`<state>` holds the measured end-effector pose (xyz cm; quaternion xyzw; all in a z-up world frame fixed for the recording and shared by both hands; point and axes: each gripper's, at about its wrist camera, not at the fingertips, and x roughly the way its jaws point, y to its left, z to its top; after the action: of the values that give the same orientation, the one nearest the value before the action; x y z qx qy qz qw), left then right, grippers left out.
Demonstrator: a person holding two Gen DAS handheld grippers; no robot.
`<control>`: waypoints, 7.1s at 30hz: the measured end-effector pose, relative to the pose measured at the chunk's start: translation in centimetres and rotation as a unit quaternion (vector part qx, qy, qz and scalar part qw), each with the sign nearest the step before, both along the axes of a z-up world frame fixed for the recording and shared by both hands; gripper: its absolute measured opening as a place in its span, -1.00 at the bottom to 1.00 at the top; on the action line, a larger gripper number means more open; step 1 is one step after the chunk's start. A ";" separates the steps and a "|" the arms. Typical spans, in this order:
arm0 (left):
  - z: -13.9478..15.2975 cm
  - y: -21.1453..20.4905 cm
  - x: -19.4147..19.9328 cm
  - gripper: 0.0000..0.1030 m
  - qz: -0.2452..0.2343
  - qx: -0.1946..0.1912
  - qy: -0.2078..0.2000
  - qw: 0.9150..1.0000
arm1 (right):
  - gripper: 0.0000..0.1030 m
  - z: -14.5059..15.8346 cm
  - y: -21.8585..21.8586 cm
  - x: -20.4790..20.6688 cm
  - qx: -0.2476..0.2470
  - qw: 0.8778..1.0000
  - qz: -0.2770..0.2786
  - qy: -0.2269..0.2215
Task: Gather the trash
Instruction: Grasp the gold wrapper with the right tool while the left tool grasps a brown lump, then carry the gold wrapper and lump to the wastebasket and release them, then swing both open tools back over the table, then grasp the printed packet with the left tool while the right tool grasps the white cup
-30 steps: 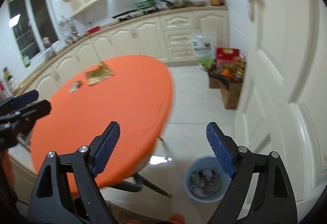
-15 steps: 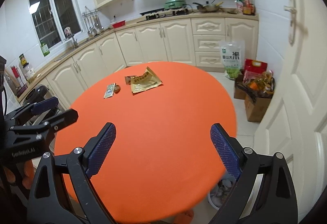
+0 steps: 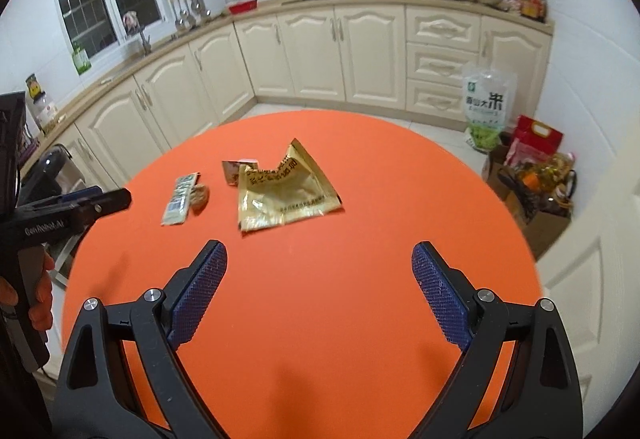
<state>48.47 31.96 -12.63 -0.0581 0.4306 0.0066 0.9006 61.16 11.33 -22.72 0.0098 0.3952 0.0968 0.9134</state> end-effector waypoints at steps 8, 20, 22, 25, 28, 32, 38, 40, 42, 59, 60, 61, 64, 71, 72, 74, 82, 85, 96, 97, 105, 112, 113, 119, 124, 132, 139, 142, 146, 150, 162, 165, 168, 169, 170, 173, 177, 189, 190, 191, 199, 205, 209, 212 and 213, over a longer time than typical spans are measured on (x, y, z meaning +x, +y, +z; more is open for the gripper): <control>-2.6 1.3 7.1 0.63 0.007 0.001 0.038 0.999 | 0.81 -3.3 1.9 6.7 -0.015 0.999 0.022 0.026; -3.8 1.6 7.4 0.60 -0.020 -0.020 0.002 1.000 | 0.79 -5.4 3.2 12.1 -0.019 0.996 0.079 0.040; -3.9 2.1 6.6 0.60 -0.016 -0.030 -0.004 0.999 | 0.64 -5.9 3.9 12.1 -0.026 0.993 0.101 0.046; -3.8 2.8 5.4 0.60 -0.004 -0.032 -0.009 0.999 | 0.14 -6.4 4.7 11.9 -0.050 0.991 0.116 0.042; -3.7 3.3 4.6 0.60 0.007 -0.034 -0.009 0.999 | -0.36 -6.0 4.9 11.2 -0.049 0.990 0.125 0.034; -3.0 2.2 3.8 0.58 -0.008 -0.022 -0.019 1.000 | -0.60 -5.5 4.8 9.7 -0.051 0.989 0.135 0.026; -3.9 -2.0 3.9 0.27 -0.056 0.031 -0.001 0.998 | -0.62 -4.9 2.9 8.4 -0.029 0.992 0.115 0.029; -4.2 -2.7 4.4 0.25 -0.048 0.055 0.003 0.997 | -0.62 -4.8 2.0 7.8 -0.020 0.993 0.110 0.030; -4.9 -2.9 4.9 0.24 -0.037 0.063 0.013 0.997 | -0.62 -4.7 1.2 7.3 -0.010 0.994 0.109 0.031; -3.2 -5.3 0.0 -0.89 -0.067 0.043 -0.013 0.997 | -0.62 -3.3 -0.6 3.2 0.015 0.994 0.105 0.018; -3.1 -5.3 -0.4 -0.89 -0.066 0.042 -0.014 0.997 | -0.62 -3.1 -0.8 2.8 0.016 0.994 0.104 0.018; -3.0 -5.0 -0.8 -0.89 -0.065 0.034 -0.015 0.997 | -0.62 -2.9 -1.0 2.3 0.017 0.994 0.102 0.018; -2.2 -3.7 -1.8 -0.79 -0.065 0.004 -0.018 0.998 | -0.62 -2.4 -1.3 0.6 0.010 0.995 0.103 0.016; -2.0 -3.1 -2.5 0.08 -0.049 0.040 -0.033 0.997 | -0.62 -2.4 -2.4 -0.8 0.028 0.996 0.086 0.012; -2.3 -3.3 -2.3 0.08 -0.050 0.045 -0.030 0.997 | -0.62 -2.4 -2.3 -0.6 0.028 0.996 0.085 0.013; -2.9 -3.9 -1.2 0.04 -0.054 0.050 -0.019 0.997 | -0.62 -2.5 -2.2 -0.2 0.022 0.996 0.084 0.011; -4.1 -4.9 2.2 -0.15 -0.065 0.053 0.000 0.996 | -0.62 -3.7 -1.7 2.5 0.032 0.996 0.085 0.019; -4.2 -4.4 3.0 -0.61 -0.065 0.061 0.000 0.996 | -0.62 -3.8 -1.4 3.3 0.034 0.995 0.088 0.019; -1.8 -6.7 -1.3 -0.61 -0.091 0.051 -0.033 0.994 | -0.62 -2.8 -1.6 1.4 0.034 0.996 0.082 0.010; -1.3 -7.4 -2.3 -0.61 -0.098 0.050 -0.038 0.993 | -0.62 -2.5 -2.0 1.1 0.034 0.996 0.081 0.008; 1.6 -16.5 -8.9 -0.61 -0.196 0.031 -0.073 0.977 | -0.62 1.2 -7.9 -7.1 0.003 0.999 0.033 -0.028; 2.2 -26.6 -12.7 -0.61 -0.292 0.018 -0.081 0.953 | -0.62 3.3 -15.3 -16.1 -0.071 0.995 -0.047 -0.048; 1.9 -28.8 -13.4 -0.61 -0.312 0.020 -0.077 0.947 | -0.62 3.3 -16.4 -17.6 -0.092 0.992 -0.066 -0.047; -0.9 -37.2 -14.6 -0.60 -0.382 0.045 -0.048 0.922 | -0.62 0.8 -21.6 -22.8 -0.129 0.984 -0.119 -0.009; -4.6 -42.6 -12.9 -0.55 -0.397 0.082 -0.004 0.914 | -0.62 -2.1 -24.7 -24.0 -0.134 0.979 -0.150 0.024; -7.0 -48.5 -7.9 -0.08 -0.389 0.105 0.024 0.915 | -0.62 -6.8 -27.9 -23.5 -0.097 0.978 -0.172 0.061; -6.4 -47.6 -6.9 0.03 -0.368 0.092 0.012 0.925 | -0.56 -10.0 -29.6 -22.3 -0.067 0.979 -0.176 0.081; -5.5 -45.1 -7.7 0.03 -0.356 0.083 0.001 0.931 | -0.43 -11.1 -29.8 -21.7 -0.052 0.978 -0.182 0.089; -4.0 -42.2 -9.3 0.04 -0.342 0.077 -0.016 0.936 | -0.06 -10.6 -29.5 -21.4 -0.054 0.976 -0.194 0.087; -2.5 -39.1 -10.2 0.04 -0.316 0.063 -0.028 0.946 | 0.04 -8.3 -28.2 -21.4 -0.055 0.977 -0.194 0.068; 3.4 -23.0 -12.8 0.16 -0.207 0.053 -0.088 0.973 | 0.26 2.7 -16.7 -17.9 -0.048 0.993 -0.106 -0.031; 4.2 -17.2 -12.1 0.22 -0.162 0.047 -0.095 0.981 | 0.32 4.1 -12.7 -15.2 -0.042 0.996 -0.072 -0.041; 4.4 -11.6 -10.9 0.31 -0.106 0.065 -0.097 0.988 | 0.33 4.5 -8.5 -12.0 -0.041 0.997 -0.042 -0.041; 4.4 -10.4 -10.5 0.34 -0.095 0.069 -0.095 0.989 | 0.33 4.5 -7.0 -10.6 -0.041 0.998 -0.033 -0.038; 4.1 -8.9 -9.8 0.37 -0.081 0.071 -0.090 0.990 | 0.33 4.4 -6.0 -9.5 -0.040 0.998 -0.026 -0.036; 2.6 -4.6 -7.6 0.38 -0.040 0.065 -0.066 0.995 | 0.33 3.7 -2.2 -5.7 -0.030 0.999 -0.001 -0.026; -0.1 -1.2 -4.5 0.38 -0.013 0.047 -0.034 0.998 | 0.33 2.3 1.4 -1.2 -0.019 1.000 0.018 -0.013; -3.5 2.5 2.2 0.36 -0.015 0.022 -0.003 1.000 | 0.33 -2.1 6.8 8.1 -0.022 0.999 0.031 0.022; -3.9 2.1 2.5 0.34 -0.014 0.023 -0.002 1.000 | 0.33 -2.4 7.1 8.5 -0.024 0.999 0.031 0.024; -4.3 1.9 3.4 0.32 -0.015 0.024 0.002 1.000 | 0.33 -2.5 7.3 8.8 -0.024 0.999 0.031 0.024; -5.4 1.5 3.2 -0.12 -0.017 0.020 -0.010 1.000 | 0.36 -3.7 8.5 11.3 -0.016 0.999 0.021 0.030; -5.5 1.8 2.1 -0.50 -0.008 0.011 -0.013 1.000 | 0.36 -4.8 9.8 12.8 0.000 0.999 0.028 0.045; -5.4 1.1 2.0 -0.58 -0.018 0.011 -0.014 1.000 | 0.36 -5.5 10.2 13.7 0.006 0.998 0.023 0.055; -5.3 1.3 1.7 -0.60 -0.021 0.011 -0.018 1.000 | 0.35 -5.9 10.4 14.5 0.005 0.998 0.019 0.065; -5.3 1.4 1.6 -0.61 -0.022 0.010 -0.018 1.000 | 0.34 -6.1 10.4 14.6 0.005 0.997 0.019 0.068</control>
<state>50.08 33.33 -17.96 -0.0398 0.4151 -0.0104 0.9089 75.78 21.78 -28.84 0.0132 0.4562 0.1149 0.8823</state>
